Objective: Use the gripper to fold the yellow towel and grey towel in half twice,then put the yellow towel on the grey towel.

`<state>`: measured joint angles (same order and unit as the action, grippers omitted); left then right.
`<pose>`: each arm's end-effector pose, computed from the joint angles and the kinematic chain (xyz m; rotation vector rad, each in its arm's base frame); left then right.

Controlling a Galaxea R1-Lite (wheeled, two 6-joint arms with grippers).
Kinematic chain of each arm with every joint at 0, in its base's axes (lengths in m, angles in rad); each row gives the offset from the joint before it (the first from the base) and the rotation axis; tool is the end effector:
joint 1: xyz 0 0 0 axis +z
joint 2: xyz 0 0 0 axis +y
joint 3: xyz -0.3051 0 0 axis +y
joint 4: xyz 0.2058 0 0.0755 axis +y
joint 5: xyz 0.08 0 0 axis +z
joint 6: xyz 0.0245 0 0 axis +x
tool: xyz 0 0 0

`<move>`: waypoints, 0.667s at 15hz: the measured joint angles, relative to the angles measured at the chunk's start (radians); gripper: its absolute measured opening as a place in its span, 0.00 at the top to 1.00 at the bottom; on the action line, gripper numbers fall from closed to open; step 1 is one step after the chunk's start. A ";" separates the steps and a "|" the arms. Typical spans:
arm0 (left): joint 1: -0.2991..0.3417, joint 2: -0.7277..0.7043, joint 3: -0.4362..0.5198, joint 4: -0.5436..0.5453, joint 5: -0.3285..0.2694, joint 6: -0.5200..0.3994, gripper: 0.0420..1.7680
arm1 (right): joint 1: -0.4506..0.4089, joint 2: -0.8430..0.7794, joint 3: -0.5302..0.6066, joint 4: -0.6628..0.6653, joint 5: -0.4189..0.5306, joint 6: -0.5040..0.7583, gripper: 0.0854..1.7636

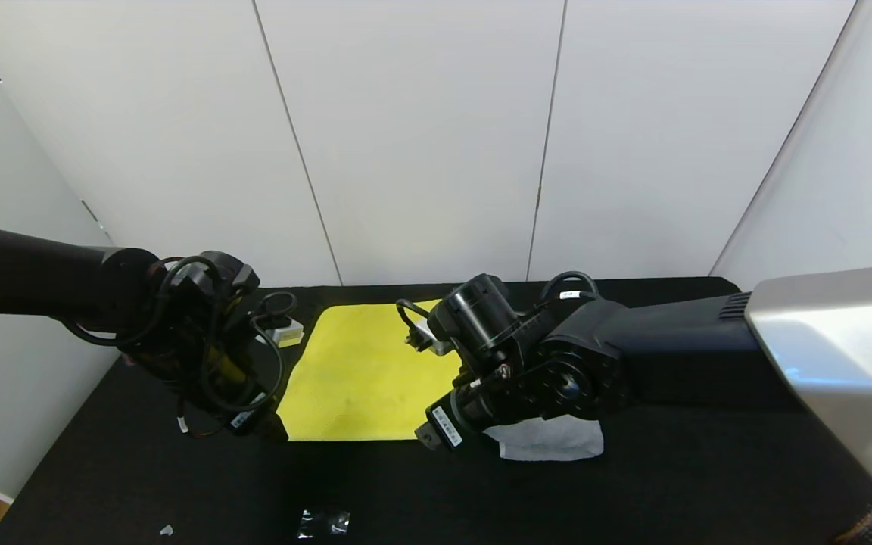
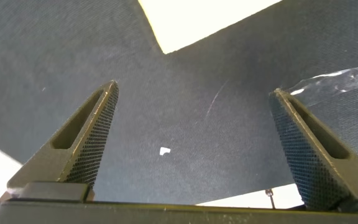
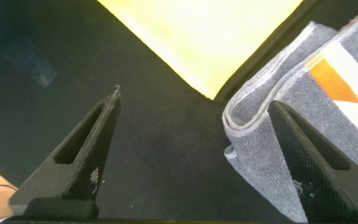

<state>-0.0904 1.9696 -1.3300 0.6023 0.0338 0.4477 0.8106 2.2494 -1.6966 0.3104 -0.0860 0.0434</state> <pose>0.3610 -0.0319 0.1200 0.4653 1.2104 -0.3265 0.3283 0.3422 0.1144 -0.3426 0.8077 0.6600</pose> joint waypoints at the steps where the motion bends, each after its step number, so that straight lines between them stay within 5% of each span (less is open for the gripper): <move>1: 0.001 0.005 -0.001 -0.001 -0.009 0.009 0.03 | 0.000 0.007 -0.001 0.000 0.000 0.000 0.03; 10: -0.010 0.037 -0.006 -0.002 -0.014 0.019 0.03 | 0.007 0.057 -0.001 -0.002 0.001 0.000 0.03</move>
<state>-0.1009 2.0070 -1.3355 0.6000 0.0194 0.4670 0.8179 2.3068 -1.6972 0.3081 -0.0845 0.0438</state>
